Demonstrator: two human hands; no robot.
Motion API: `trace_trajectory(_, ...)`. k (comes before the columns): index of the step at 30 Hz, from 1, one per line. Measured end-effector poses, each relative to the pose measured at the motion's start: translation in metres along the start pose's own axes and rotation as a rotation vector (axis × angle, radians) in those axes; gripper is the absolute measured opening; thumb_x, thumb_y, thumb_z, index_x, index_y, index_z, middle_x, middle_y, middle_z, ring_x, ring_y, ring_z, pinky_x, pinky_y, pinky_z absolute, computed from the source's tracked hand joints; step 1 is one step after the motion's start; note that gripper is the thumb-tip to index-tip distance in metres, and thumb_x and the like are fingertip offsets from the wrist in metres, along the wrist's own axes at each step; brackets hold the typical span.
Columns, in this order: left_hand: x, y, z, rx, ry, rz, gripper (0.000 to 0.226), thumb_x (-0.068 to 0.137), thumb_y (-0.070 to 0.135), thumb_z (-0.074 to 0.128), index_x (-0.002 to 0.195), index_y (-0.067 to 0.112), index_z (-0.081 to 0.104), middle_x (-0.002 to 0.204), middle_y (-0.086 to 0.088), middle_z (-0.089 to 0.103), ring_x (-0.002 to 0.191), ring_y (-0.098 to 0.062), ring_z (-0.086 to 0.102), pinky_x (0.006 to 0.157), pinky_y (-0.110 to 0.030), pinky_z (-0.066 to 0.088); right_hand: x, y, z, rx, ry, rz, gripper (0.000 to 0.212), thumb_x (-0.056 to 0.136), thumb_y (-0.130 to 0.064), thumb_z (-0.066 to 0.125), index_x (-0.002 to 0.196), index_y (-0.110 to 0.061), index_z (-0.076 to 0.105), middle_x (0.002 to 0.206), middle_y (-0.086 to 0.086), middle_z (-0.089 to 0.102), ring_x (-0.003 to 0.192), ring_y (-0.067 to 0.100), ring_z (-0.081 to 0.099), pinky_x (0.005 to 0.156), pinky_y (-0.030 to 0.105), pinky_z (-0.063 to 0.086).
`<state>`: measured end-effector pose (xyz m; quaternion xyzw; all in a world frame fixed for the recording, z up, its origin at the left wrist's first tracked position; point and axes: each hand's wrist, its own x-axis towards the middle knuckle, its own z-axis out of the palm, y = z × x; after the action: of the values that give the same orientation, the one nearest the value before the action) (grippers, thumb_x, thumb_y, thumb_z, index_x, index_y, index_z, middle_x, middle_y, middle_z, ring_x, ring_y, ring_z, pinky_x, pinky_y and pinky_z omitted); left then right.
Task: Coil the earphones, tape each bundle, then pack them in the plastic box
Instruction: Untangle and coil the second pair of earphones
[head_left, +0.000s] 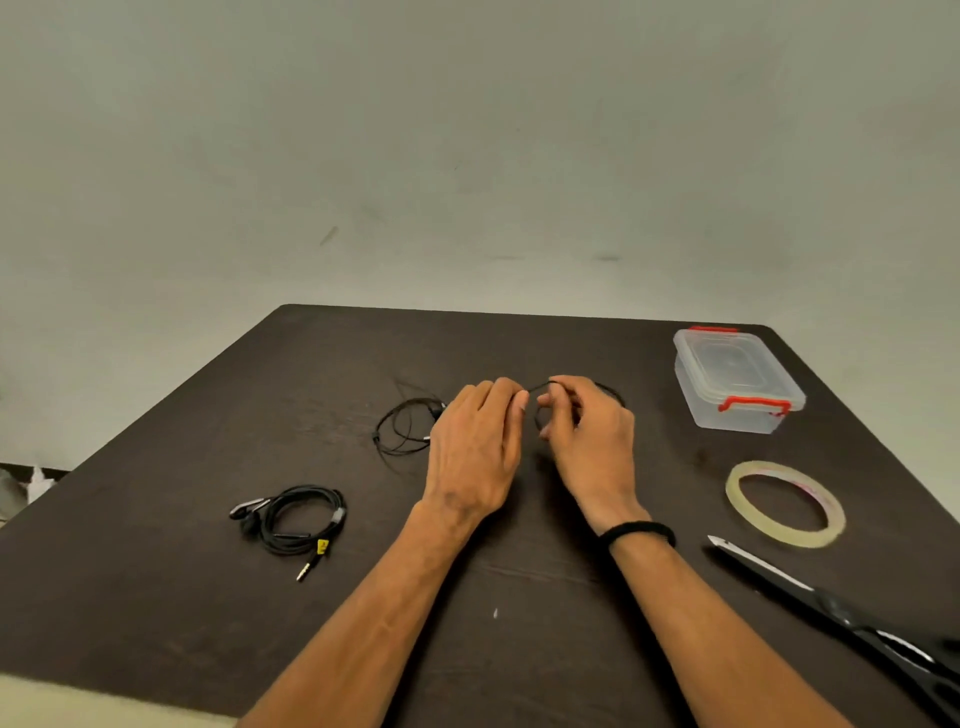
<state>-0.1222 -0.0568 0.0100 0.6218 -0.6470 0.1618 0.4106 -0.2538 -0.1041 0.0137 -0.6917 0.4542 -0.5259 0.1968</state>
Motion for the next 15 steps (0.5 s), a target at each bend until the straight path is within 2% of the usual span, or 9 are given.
trace_trajectory(2,-0.006,0.001,-0.004,0.002,0.01,0.0,0.024,0.111,0.029,0.045,0.097,0.018,0.061,0.081,0.005,0.056,0.07,-0.016,0.046,0.061,-0.032,0.041,0.005,0.004,-0.005,0.076,0.069,0.201,0.016,0.107,-0.019,0.055,0.107,-0.016,0.071,0.086,-0.006,0.079,0.063,0.012,0.074,0.083,0.052,0.062)
trace_trajectory(4,-0.004,0.001,-0.009,-0.008,-0.01,0.033,0.023,0.111,0.028,0.046,0.099,0.017,0.062,0.082,0.004,0.057,0.071,-0.017,0.047,0.062,-0.035,0.043,0.006,0.007,-0.007,0.102,0.144,0.27,0.015,0.108,-0.019,0.052,0.113,-0.018,0.066,0.08,-0.007,0.077,0.057,0.01,0.072,0.083,0.051,0.062)
trace_trajectory(5,0.001,0.0,-0.011,-0.008,-0.035,0.059,0.023,0.111,0.028,0.046,0.1,0.016,0.063,0.083,0.004,0.059,0.072,-0.018,0.049,0.063,-0.037,0.045,0.004,0.007,-0.009,0.092,0.152,0.243,0.02,0.108,-0.019,0.051,0.125,-0.02,0.061,0.079,-0.008,0.077,0.06,0.01,0.073,0.084,0.047,0.062)
trace_trajectory(7,0.018,0.0,-0.019,0.01,-0.09,0.101,0.025,0.111,0.029,0.044,0.102,0.015,0.063,0.088,0.002,0.063,0.077,-0.021,0.055,0.067,-0.041,0.048,-0.004,0.001,-0.009,0.077,0.075,0.089,0.053,0.106,-0.017,0.053,0.156,-0.028,0.038,0.077,-0.008,0.076,0.065,0.008,0.072,0.08,0.025,0.06)
trace_trajectory(8,0.029,0.001,-0.024,0.027,-0.119,0.127,0.026,0.111,0.03,0.043,0.103,0.016,0.062,0.09,0.002,0.064,0.08,-0.021,0.057,0.068,-0.042,0.049,-0.009,-0.002,-0.007,0.071,0.015,-0.005,0.065,0.106,-0.015,0.055,0.163,-0.03,0.027,0.074,-0.008,0.074,0.064,0.007,0.07,0.073,0.015,0.055)
trace_trajectory(9,0.039,0.003,-0.029,0.056,-0.152,0.166,0.026,0.111,0.032,0.041,0.104,0.016,0.061,0.09,0.003,0.064,0.082,-0.021,0.058,0.068,-0.041,0.05,-0.014,-0.005,-0.004,0.063,-0.04,-0.091,0.07,0.105,-0.014,0.057,0.165,-0.028,0.024,0.072,-0.008,0.072,0.062,0.008,0.069,0.067,0.012,0.053)
trace_trajectory(11,0.058,0.008,-0.039,0.128,-0.272,0.265,0.026,0.111,0.035,0.038,0.103,0.019,0.057,0.089,0.007,0.06,0.083,-0.02,0.059,0.068,-0.037,0.048,-0.017,-0.008,0.001,0.053,-0.078,-0.164,0.059,0.105,-0.015,0.059,0.161,-0.019,0.038,0.074,-0.007,0.072,0.062,0.008,0.069,0.065,0.019,0.056)
trace_trajectory(13,0.077,0.012,-0.05,0.184,-0.455,0.352,0.028,0.11,0.038,0.036,0.099,0.021,0.054,0.087,0.009,0.057,0.081,-0.018,0.056,0.068,-0.036,0.046,-0.014,-0.007,0.001,0.073,-0.004,-0.17,0.034,0.107,-0.017,0.057,0.141,-0.014,0.06,0.074,-0.008,0.072,0.064,0.007,0.071,0.065,0.026,0.059)
trace_trajectory(15,0.096,0.013,-0.065,0.218,-0.615,0.37,0.034,0.11,0.04,0.038,0.096,0.017,0.057,0.084,0.005,0.062,0.077,-0.018,0.057,0.069,-0.037,0.046,-0.01,-0.004,-0.004,0.106,0.067,-0.157,0.019,0.109,-0.019,0.055,0.119,-0.015,0.07,0.079,-0.008,0.074,0.063,0.006,0.072,0.063,0.029,0.06)
